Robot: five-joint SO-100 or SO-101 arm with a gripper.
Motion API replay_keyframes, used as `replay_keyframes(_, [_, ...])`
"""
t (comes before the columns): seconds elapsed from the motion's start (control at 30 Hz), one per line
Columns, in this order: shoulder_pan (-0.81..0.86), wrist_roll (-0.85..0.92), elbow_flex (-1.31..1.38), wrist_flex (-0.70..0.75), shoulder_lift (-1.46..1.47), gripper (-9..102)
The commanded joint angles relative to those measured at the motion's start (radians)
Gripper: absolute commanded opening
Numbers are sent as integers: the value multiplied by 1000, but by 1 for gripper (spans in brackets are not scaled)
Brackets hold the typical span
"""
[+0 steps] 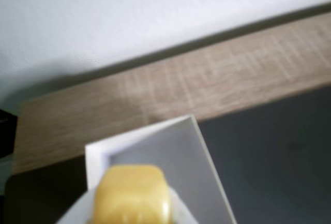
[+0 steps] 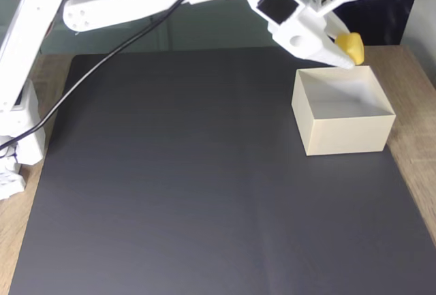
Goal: Grasp a cube block and put it in the white box.
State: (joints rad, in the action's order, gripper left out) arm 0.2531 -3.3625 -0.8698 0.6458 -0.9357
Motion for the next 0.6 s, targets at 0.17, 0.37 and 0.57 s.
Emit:
replay_keyframes(0.17, [-31, 9, 146, -9, 94, 3])
replay_keyframes(0.37, [-29, 14, 189, 0, 138, 3])
replay_keyframes(0.57, [-21, 12, 189, 3, 140, 3])
